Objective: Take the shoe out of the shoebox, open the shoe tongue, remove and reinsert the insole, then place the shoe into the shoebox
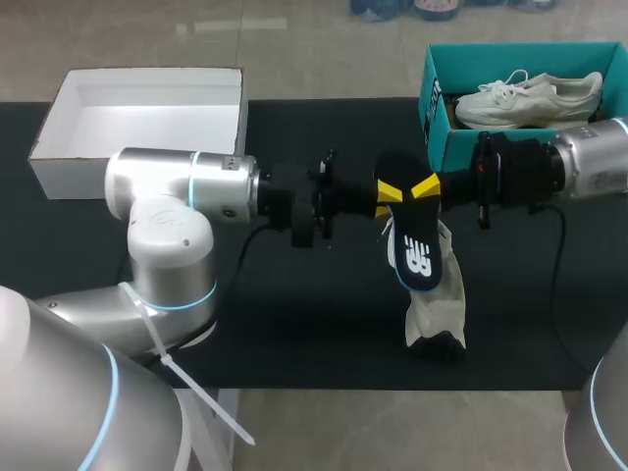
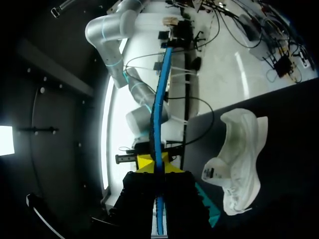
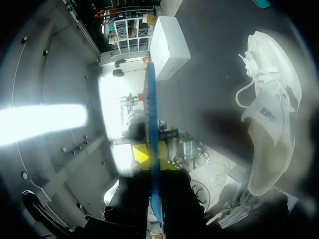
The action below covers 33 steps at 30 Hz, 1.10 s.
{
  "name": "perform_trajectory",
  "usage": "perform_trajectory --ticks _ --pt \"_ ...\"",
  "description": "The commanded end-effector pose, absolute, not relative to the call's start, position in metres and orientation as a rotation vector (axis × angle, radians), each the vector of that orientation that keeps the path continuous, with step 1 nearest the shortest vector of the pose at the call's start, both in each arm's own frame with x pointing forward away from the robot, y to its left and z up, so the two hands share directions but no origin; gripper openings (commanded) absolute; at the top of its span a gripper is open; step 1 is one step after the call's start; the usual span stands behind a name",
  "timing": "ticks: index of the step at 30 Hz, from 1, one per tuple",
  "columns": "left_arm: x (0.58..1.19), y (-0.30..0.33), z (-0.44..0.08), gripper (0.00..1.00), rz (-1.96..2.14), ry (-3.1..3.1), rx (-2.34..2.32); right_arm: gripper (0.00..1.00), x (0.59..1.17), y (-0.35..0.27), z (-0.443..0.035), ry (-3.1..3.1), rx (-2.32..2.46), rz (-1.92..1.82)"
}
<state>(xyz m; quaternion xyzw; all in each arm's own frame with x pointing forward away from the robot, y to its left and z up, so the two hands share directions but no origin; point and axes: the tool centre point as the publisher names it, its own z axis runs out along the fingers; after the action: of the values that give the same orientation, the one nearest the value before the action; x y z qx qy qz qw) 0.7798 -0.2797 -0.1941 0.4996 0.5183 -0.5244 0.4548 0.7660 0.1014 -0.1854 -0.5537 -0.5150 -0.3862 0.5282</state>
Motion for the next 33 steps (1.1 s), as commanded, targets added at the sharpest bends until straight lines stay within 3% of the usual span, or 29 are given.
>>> perform_trajectory --ticks 1,4,5,6,22,33 --pt "0.78 -0.285 -0.196 0.0 -1.288 1.278 1.232 0.0 0.764 0.103 -0.185 -1.23 -1.326 -0.923" --pt "0.78 -0.285 -0.196 0.0 -1.286 1.28 1.229 0.0 0.764 0.103 -0.185 -1.23 -1.326 -0.923" --pt "0.779 -0.284 -0.196 0.0 -1.285 1.284 1.227 0.13 0.764 0.103 -0.185 -1.23 -1.326 -0.923" --pt "0.779 -0.283 -0.196 0.0 -1.285 1.287 1.224 1.0 0.764 0.103 -0.185 -1.23 -1.326 -0.923" --pt "0.773 -0.267 -0.203 0.0 -1.294 1.313 1.2 1.0 0.755 0.008 -0.182 -1.362 -1.505 -1.035" --pt "0.775 -0.261 -0.204 0.0 -1.286 1.325 1.182 1.0 0.757 -0.001 -0.185 -1.729 -1.513 -0.9"
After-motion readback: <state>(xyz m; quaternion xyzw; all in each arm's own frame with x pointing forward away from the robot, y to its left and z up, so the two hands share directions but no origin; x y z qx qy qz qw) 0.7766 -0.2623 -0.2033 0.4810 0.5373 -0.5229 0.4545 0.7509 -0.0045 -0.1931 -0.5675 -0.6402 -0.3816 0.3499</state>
